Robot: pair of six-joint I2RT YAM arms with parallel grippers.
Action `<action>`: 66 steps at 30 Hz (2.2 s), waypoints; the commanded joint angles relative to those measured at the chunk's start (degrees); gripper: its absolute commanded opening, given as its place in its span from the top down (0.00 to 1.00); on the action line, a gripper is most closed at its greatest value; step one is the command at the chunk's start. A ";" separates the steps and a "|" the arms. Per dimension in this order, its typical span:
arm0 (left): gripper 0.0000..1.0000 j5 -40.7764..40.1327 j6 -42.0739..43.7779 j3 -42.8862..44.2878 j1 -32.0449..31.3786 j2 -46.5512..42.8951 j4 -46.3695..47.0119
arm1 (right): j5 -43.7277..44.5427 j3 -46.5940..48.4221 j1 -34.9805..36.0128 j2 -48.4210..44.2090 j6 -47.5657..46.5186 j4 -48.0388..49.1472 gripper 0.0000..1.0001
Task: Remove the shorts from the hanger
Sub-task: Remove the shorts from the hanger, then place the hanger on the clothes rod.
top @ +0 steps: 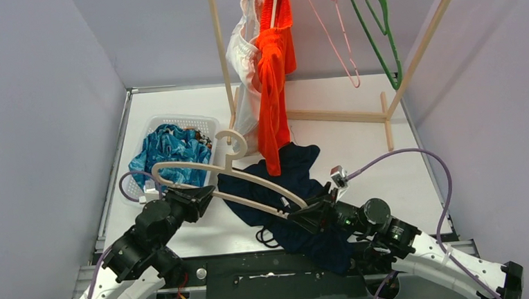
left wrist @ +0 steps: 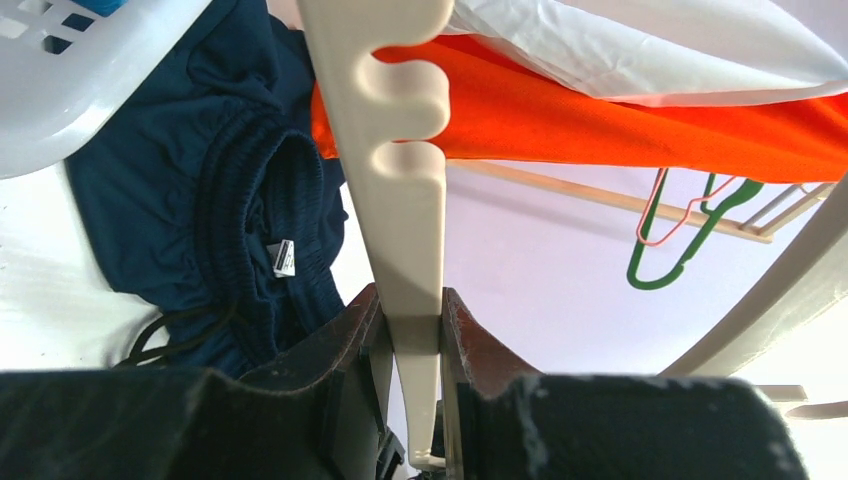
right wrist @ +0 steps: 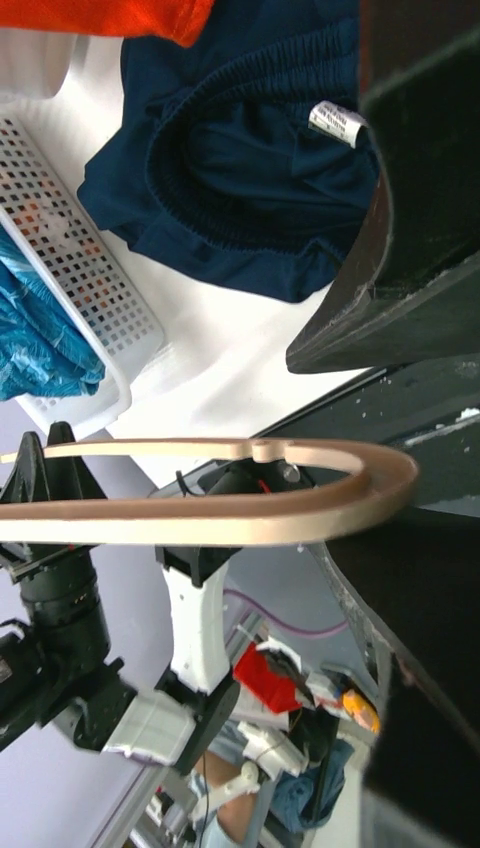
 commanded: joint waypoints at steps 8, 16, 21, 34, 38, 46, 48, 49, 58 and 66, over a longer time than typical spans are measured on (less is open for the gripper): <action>1.00 1.73 -5.07 -1.22 0.26 -1.01 1.61 | -0.39 2.94 0.34 -2.21 0.75 0.22 0.81; 0.72 8.00 0.72 -2.58 0.24 3.14 9.67 | 10.70 9.85 0.33 -11.05 1.54 -17.60 1.00; 0.35 11.84 6.00 -2.42 0.26 7.61 16.24 | 17.50 16.50 0.33 -19.34 3.96 -35.07 1.00; 0.21 12.18 16.40 3.06 0.08 14.33 18.84 | 17.90 31.83 0.30 -22.12 4.71 -61.59 1.00; 0.21 11.88 17.49 2.76 0.08 13.71 18.54 | 22.85 37.88 0.26 -23.60 7.45 -72.09 1.00; 0.21 14.02 19.40 3.32 0.08 18.03 20.75 | 30.36 47.43 -0.14 -22.51 9.76 -86.90 1.00; 0.22 14.99 19.45 3.13 0.08 19.42 21.69 | 31.50 50.12 -0.29 -21.77 9.07 -88.77 1.00; 0.21 15.41 19.45 3.00 0.08 20.08 22.17 | 32.32 51.67 -0.43 -21.14 8.77 -90.07 1.00; 0.22 17.45 18.60 1.14 0.10 23.28 25.82 | 34.50 53.41 -0.64 -15.02 2.08 -88.49 1.00; 0.22 17.35 19.30 1.39 0.17 24.07 25.47 | 37.02 46.18 -6.48 -11.29 -7.98 -73.54 1.00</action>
